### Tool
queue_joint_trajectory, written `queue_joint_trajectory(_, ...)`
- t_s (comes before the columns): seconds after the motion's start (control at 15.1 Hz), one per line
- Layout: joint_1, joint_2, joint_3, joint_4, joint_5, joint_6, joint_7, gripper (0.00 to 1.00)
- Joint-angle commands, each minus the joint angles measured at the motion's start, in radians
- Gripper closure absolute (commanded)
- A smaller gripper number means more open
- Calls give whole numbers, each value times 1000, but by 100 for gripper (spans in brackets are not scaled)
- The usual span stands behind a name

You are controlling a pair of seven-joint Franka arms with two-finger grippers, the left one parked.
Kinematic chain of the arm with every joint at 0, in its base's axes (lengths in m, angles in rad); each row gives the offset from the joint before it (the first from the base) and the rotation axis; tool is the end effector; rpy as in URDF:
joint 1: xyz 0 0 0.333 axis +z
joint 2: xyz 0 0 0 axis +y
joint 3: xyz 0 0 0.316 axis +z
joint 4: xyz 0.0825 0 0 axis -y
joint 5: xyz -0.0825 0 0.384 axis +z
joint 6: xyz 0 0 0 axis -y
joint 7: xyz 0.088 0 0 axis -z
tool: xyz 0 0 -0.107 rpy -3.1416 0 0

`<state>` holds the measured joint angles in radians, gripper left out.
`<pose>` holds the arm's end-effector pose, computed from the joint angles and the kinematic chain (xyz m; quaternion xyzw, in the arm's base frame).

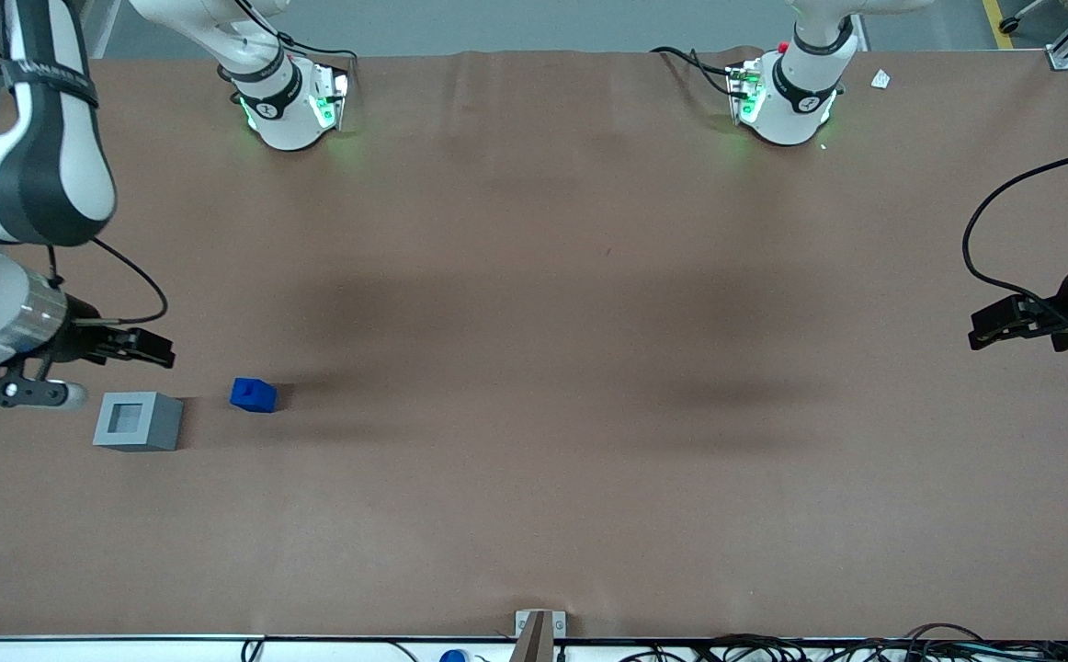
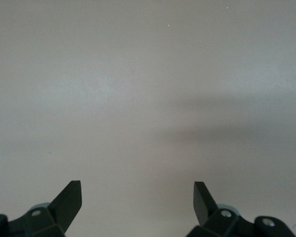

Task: Insert blue part into gray base with right arm
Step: 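Move the open right gripper down over the small blue block, then close the right gripper on the blue block and lift it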

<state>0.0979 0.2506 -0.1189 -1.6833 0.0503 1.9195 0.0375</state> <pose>0.6329 -0.0039 0.4521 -0.9993 0.0362 0.0063 0.0088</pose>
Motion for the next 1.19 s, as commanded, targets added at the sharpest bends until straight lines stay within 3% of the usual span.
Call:
queue_joint_trajectory(0.0, 3, 22, 5, -64, 32, 87, 10, 0)
queue_joint_trajectory(0.6, 48, 183, 5, -64, 33, 248, 30, 7)
queue_joint_trajectory(1.13, 45, 265, 5, -64, 45, 265, 32, 12)
